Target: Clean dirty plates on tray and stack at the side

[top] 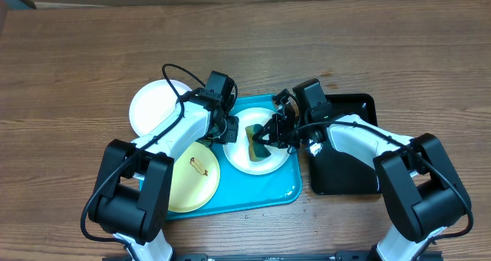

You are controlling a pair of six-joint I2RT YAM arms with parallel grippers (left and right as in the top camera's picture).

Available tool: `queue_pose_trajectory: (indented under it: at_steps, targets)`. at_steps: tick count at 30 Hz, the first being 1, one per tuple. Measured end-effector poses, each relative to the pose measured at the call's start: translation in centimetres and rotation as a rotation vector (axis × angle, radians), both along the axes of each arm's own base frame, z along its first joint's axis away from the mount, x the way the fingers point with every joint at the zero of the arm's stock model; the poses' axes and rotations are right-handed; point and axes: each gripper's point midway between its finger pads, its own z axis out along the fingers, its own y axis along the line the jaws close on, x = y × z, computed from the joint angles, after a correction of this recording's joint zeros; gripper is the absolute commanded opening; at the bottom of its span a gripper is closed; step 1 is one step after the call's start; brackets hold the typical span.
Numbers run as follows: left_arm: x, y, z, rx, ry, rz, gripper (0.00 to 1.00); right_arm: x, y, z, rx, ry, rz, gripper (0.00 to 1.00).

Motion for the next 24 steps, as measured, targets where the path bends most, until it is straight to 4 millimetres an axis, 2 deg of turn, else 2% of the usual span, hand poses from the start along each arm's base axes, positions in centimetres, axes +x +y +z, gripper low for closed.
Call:
queue_pose_trajectory:
  at_steps: [6,16,24]
  targets:
    - [0.0,0.0,0.0,0.0,0.0,0.001,0.04,0.0,0.3,0.1,0.002,-0.007,0.0,0.04]
    - [0.0,0.0,0.0,-0.001,0.001,0.003,0.04,-1.4,2.7,-0.6,-0.057,-0.031,0.019,0.04]
    - [0.0,0.0,0.0,0.0,0.002,0.003,0.04,-1.3,2.8,-1.1,-0.093,-0.038,-0.006,0.04]
